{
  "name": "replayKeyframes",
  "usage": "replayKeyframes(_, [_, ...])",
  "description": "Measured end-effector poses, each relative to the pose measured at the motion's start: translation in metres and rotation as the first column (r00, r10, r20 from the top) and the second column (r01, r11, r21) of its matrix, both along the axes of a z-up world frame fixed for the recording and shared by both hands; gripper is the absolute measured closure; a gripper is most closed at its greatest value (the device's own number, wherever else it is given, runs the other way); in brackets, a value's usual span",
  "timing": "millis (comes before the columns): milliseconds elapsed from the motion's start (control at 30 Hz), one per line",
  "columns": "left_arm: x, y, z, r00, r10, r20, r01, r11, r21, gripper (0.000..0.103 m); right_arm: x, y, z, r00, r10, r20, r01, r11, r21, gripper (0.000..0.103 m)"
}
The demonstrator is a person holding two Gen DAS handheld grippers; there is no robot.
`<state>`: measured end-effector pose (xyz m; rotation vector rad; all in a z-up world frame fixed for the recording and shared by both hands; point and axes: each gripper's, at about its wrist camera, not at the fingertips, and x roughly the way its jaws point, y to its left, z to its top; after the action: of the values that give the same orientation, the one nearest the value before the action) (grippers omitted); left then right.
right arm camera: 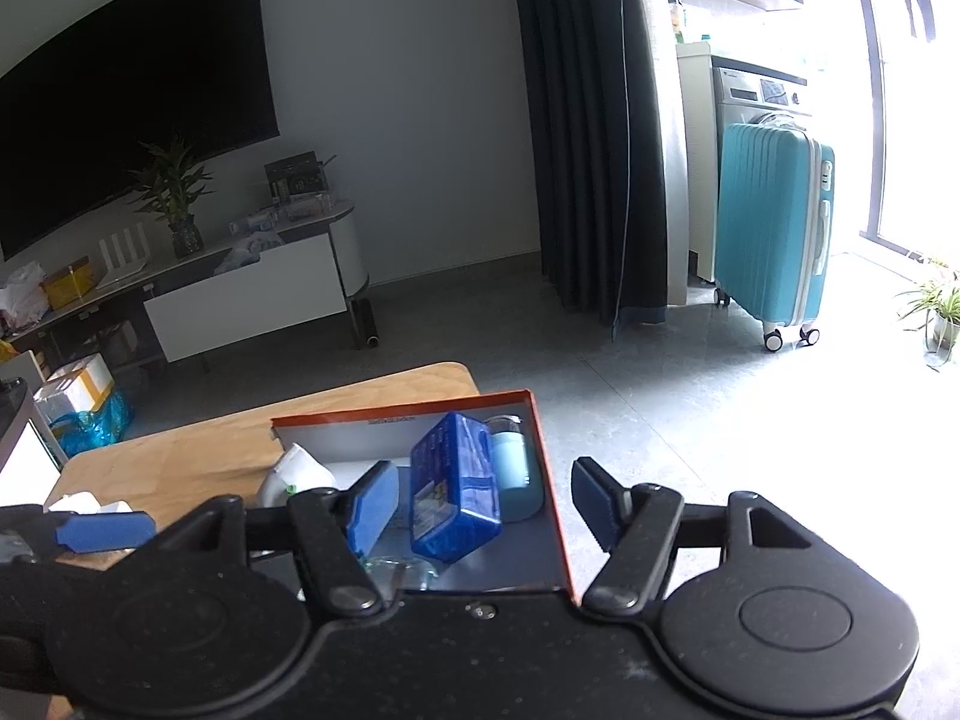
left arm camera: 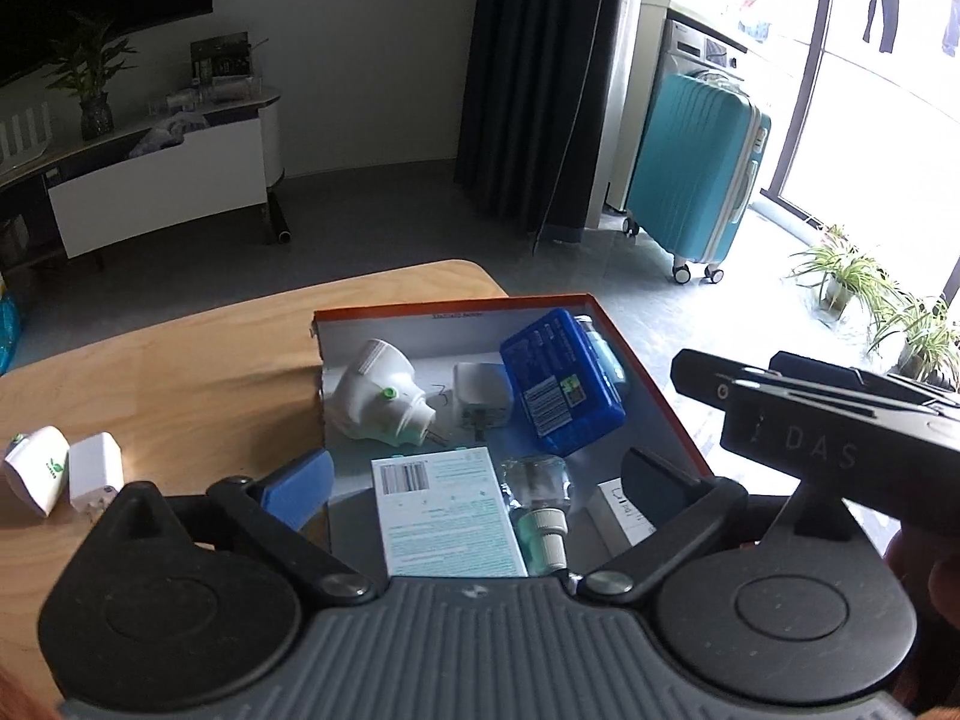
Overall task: Organize rigid objects
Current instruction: 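Move both open tools back to the white socket adapter and USB charger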
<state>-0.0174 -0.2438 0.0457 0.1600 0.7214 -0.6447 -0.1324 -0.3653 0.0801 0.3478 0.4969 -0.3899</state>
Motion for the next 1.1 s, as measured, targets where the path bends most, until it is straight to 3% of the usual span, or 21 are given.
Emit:
replayKeyframes(333, [0.010, 0.050, -0.001, 0.995, 0.098, 0.007, -0.099, 0.994, 0.036, 0.000, 0.023, 0.036, 0.003, 0.997, 0.081, -0.015, -0.081, 0.997, -0.010, 0.024])
replayKeyframes(667, [0.030, 0.112, -0.005, 0.971, 0.238, -0.024, -0.236, 0.970, 0.052, 0.000, 0.058, 0.092, -0.008, 0.977, 0.203, -0.065, -0.203, 0.979, 0.013, 0.023])
replayKeyframes(1100, [0.050, 0.167, -0.008, 0.942, 0.334, -0.029, -0.332, 0.942, 0.039, 0.000, 0.093, 0.150, -0.013, 0.944, 0.318, -0.092, -0.318, 0.948, 0.011, 0.023])
